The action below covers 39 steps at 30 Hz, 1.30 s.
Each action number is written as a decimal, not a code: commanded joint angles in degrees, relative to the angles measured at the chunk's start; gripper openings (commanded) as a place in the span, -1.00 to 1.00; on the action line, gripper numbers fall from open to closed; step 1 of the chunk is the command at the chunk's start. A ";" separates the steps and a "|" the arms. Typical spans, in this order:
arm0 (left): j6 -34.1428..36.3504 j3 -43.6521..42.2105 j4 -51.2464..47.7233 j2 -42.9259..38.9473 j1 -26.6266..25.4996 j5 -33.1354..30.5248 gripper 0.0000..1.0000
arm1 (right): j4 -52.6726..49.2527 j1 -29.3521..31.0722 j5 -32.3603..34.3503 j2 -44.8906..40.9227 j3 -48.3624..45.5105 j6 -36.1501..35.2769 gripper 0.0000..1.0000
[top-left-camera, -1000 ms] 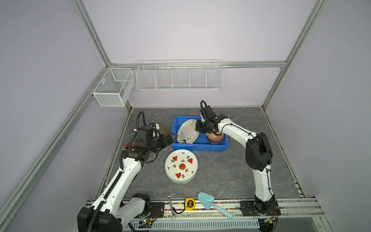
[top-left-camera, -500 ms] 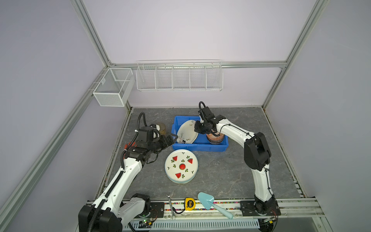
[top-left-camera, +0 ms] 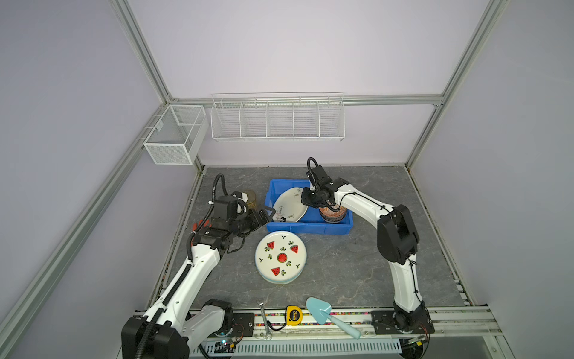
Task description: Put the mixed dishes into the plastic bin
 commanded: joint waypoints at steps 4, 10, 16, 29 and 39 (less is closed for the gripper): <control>-0.56 -1.17 1.48 0.38 0.41 0.97 1.00 | -0.76 0.66 1.03 0.72 0.36 -1.63 -0.42; -0.94 -1.61 2.29 0.69 0.38 1.32 1.00 | -1.72 0.74 1.94 0.97 0.01 -2.71 -0.38; -1.05 -2.04 2.62 0.86 0.41 1.44 1.00 | -2.57 0.72 2.82 1.43 -0.26 -3.53 -0.35; -1.48 -2.74 3.65 1.21 0.34 1.68 1.00 | -3.19 0.92 4.39 1.16 -2.70 -5.02 -0.24; -1.50 -3.29 3.86 1.04 0.35 1.68 1.00 | -3.17 1.08 5.28 1.07 -3.51 -5.46 -0.08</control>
